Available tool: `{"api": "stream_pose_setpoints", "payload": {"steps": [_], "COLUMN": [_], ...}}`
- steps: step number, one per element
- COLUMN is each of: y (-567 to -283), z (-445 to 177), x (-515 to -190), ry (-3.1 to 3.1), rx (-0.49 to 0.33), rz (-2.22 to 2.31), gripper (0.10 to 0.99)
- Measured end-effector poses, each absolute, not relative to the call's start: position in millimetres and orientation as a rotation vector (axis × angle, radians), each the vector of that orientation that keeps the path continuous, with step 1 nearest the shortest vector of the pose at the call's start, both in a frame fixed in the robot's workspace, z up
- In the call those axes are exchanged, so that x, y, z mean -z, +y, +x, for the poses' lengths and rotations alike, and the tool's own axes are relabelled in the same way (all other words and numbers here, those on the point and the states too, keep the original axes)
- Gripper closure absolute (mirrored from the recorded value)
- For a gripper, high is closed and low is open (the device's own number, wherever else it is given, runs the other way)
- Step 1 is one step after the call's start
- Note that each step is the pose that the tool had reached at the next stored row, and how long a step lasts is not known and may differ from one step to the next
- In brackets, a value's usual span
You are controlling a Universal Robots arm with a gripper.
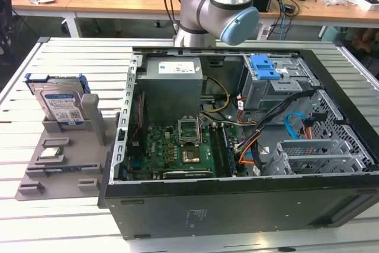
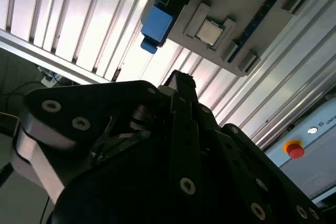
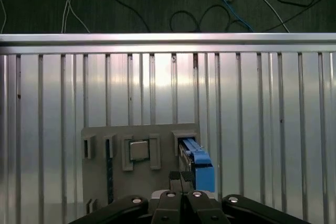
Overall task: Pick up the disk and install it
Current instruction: 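Pick up the disk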
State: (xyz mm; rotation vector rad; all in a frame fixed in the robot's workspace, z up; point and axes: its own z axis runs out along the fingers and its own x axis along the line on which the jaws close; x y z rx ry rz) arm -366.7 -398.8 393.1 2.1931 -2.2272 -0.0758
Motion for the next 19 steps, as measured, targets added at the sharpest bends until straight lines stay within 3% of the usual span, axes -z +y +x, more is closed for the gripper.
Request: {"api": "stream_pose_setpoints", "payload": {"steps": [2, 3, 6, 19], "y": [-398.8, -398.8, -398.8, -375.2], "z": [-366.8, -366.7, -366.7, -364.0], "x": [-393.1, -393.1, -393.2, -392.9], "ry": [-2.227, -2.227, -2.226, -2.226], "rx": [0.076, 0.076, 0.076, 0.076], "rz": [2.193, 2.193, 2.194, 2.194], "gripper": [0.851, 0.729, 0.604, 0.604]}}
